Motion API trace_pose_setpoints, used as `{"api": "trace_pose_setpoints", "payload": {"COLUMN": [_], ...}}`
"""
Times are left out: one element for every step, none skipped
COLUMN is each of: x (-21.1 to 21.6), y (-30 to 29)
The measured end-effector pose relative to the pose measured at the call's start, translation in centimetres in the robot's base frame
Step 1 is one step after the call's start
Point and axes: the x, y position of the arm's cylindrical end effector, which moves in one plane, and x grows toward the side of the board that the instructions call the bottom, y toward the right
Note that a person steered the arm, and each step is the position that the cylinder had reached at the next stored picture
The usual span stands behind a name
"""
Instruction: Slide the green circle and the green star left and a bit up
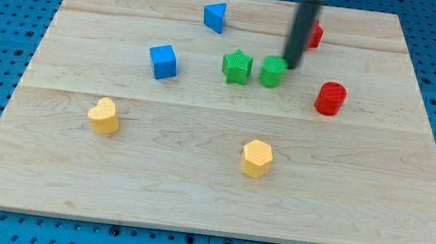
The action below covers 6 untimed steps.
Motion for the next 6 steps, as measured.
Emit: {"api": "trace_pose_setpoints", "payload": {"x": [0.6,6.0,6.1,6.2,5.3,0.9], "y": [5.7,7.5,2.0,-1.3,-2.7,-2.7]}}
